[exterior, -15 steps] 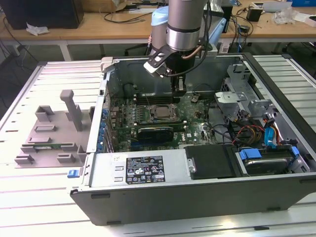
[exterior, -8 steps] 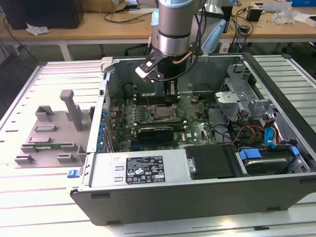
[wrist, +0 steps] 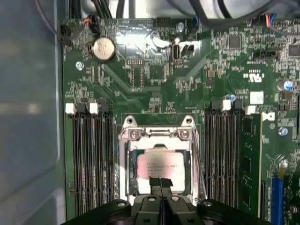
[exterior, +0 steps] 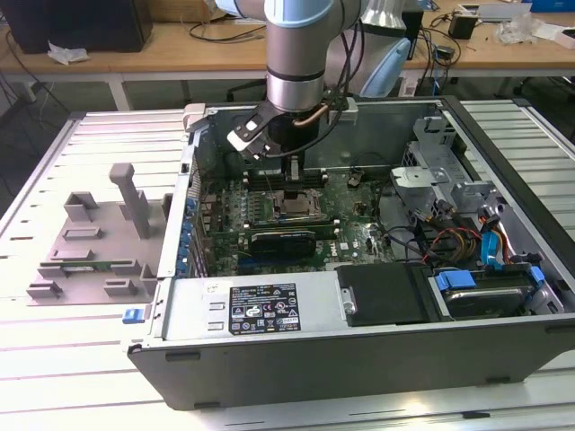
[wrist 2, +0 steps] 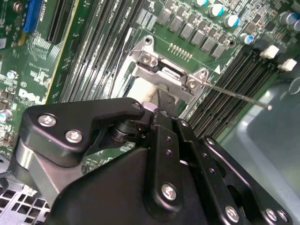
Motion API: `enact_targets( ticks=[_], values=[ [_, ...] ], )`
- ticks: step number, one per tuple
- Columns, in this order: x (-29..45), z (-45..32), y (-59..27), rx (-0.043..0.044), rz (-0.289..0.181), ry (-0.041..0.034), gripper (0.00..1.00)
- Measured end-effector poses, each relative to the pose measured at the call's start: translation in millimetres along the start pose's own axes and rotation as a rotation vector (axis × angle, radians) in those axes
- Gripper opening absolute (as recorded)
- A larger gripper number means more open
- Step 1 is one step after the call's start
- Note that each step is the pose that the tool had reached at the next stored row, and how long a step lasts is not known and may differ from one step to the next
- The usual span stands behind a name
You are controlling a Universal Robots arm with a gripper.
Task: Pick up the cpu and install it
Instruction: 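Close the cpu cover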
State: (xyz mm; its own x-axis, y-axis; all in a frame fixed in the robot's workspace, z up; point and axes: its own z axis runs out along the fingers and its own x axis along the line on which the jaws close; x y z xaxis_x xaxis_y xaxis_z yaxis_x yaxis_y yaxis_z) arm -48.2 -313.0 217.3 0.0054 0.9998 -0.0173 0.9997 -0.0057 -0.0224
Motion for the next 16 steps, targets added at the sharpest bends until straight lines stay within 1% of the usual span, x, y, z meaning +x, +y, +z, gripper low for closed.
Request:
enact_targets(
  ticks=[6, 8, 9, 11, 13, 15, 16],
  values=[
    [0.0, 0.2, 1.1, -0.0004, -0.018, -0.0003, 0.11],
    [0.0, 0.2, 1.1, -0.0013, -0.068, -0.0014, 0.11],
    [0.0, 0.2, 1.1, -0.0019, -0.106, -0.0024, 0.11],
    [0.0, 0.2, 1.0, -0.0027, -0.149, -0.0034, 0.11],
    [0.0, 0.2, 1.1, -0.0038, -0.219, -0.0052, 0.11],
    [0.0, 0.2, 1.1, -0.0047, -0.266, -0.0063, 0.11],
    [0.0, 0.2, 1.0, -0.0053, -0.297, -0.0069, 0.11]
  ],
)
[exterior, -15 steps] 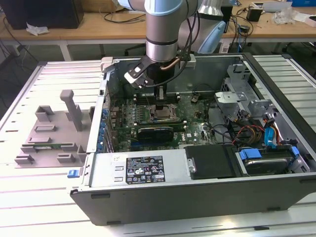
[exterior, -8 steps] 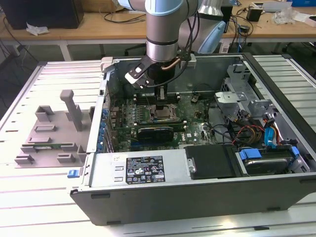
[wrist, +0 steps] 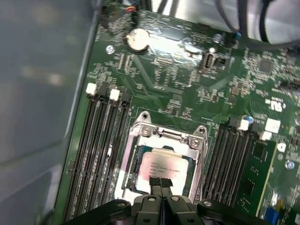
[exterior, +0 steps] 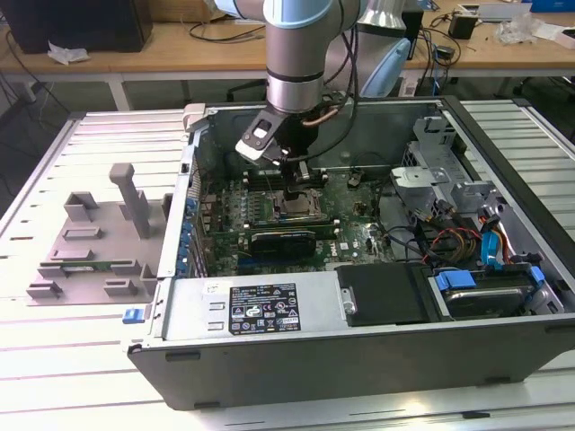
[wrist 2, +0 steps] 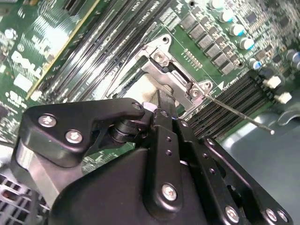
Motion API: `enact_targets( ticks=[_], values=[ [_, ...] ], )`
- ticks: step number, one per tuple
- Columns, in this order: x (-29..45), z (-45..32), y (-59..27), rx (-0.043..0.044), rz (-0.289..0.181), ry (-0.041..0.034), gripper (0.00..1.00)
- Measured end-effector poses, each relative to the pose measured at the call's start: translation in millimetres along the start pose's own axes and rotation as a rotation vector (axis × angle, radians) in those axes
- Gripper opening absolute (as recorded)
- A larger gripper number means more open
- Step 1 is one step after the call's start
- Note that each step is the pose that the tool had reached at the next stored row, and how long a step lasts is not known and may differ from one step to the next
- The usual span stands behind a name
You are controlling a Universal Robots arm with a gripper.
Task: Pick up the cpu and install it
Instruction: 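Close the cpu cover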
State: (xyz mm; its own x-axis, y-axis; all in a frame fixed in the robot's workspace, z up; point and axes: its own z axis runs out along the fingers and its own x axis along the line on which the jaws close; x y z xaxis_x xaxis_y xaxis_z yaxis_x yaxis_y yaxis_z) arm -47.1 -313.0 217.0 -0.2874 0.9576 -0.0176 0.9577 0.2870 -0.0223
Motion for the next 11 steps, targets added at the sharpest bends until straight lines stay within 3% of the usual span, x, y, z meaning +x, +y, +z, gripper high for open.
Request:
enact_targets(
  ticks=[5, 11],
  values=[
    [0.0, 0.0, 0.0, -0.0023, -0.135, -0.0030, 0.11],
    [0.0, 0.0, 0.0, -0.0042, -0.241, -0.0055, 0.11]
  ],
)
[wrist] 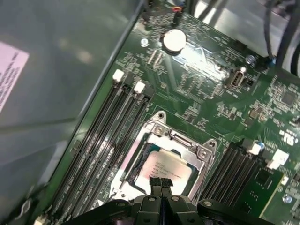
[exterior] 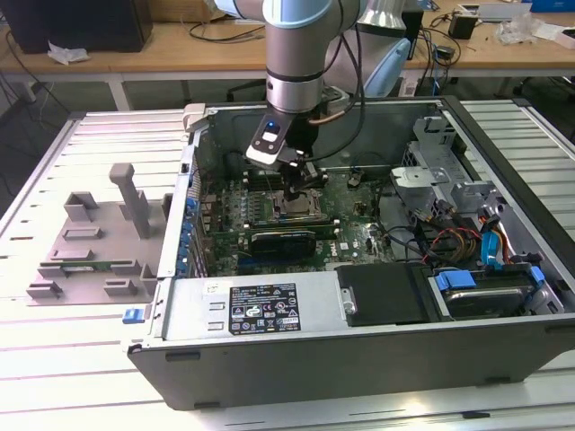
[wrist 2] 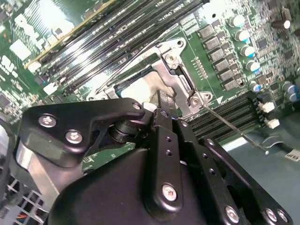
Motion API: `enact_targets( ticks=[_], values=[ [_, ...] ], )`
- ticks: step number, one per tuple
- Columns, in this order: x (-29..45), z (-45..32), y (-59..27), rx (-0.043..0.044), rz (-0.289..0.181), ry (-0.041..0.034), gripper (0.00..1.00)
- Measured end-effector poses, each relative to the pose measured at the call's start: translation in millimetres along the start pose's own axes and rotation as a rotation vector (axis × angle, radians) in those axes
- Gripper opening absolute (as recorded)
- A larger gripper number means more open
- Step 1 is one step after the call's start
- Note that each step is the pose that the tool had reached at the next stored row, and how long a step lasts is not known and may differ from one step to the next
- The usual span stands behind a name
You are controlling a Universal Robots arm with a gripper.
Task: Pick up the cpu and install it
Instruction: 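Close the cpu cover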
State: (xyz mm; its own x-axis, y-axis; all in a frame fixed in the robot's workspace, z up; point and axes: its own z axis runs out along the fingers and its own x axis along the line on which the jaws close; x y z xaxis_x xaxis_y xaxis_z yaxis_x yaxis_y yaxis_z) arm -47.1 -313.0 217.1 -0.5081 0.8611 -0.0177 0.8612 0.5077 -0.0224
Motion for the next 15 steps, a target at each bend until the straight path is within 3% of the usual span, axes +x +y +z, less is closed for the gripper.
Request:
enact_targets(
  ticks=[15],
  values=[
    [0.0, 0.0, 0.0, -0.0053, -0.297, -0.0066, 0.11]
  ],
)
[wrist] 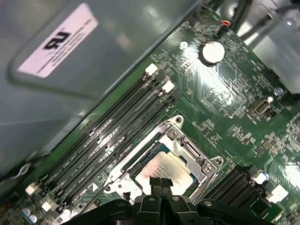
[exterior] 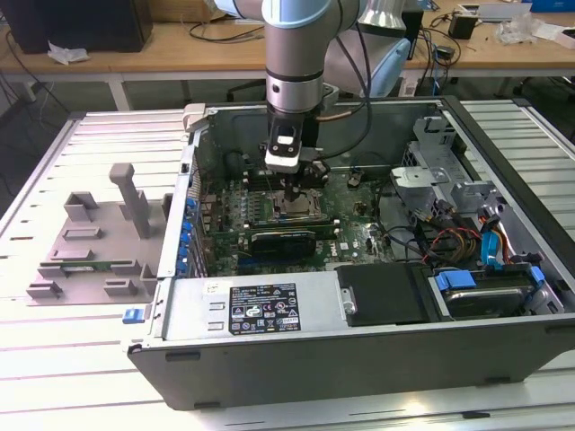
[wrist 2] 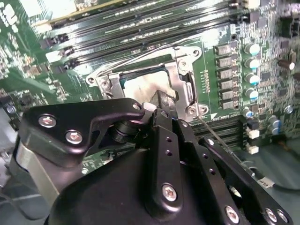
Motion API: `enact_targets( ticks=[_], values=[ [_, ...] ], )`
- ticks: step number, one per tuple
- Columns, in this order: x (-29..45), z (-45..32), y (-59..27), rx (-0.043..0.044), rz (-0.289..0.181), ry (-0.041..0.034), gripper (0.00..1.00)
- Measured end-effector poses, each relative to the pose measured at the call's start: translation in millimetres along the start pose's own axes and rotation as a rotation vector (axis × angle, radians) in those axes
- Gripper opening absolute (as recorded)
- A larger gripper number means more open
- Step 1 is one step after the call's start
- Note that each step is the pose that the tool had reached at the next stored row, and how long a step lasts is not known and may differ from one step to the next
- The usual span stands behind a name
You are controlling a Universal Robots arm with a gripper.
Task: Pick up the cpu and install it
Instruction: 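Close the cpu cover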
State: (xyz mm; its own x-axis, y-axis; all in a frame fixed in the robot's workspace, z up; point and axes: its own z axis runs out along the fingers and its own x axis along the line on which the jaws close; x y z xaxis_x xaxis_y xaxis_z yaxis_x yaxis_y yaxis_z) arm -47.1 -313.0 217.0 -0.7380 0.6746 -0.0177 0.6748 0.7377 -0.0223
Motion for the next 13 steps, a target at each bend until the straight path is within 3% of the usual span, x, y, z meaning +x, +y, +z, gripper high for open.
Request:
enact_targets(
  ticks=[9, 13],
  values=[
    [0.0, 0.0, 0.0, -0.0032, -0.183, -0.0041, 0.11],
    [0.0, 0.0, 0.0, -0.0052, -0.291, -0.0065, 0.11]
  ],
)
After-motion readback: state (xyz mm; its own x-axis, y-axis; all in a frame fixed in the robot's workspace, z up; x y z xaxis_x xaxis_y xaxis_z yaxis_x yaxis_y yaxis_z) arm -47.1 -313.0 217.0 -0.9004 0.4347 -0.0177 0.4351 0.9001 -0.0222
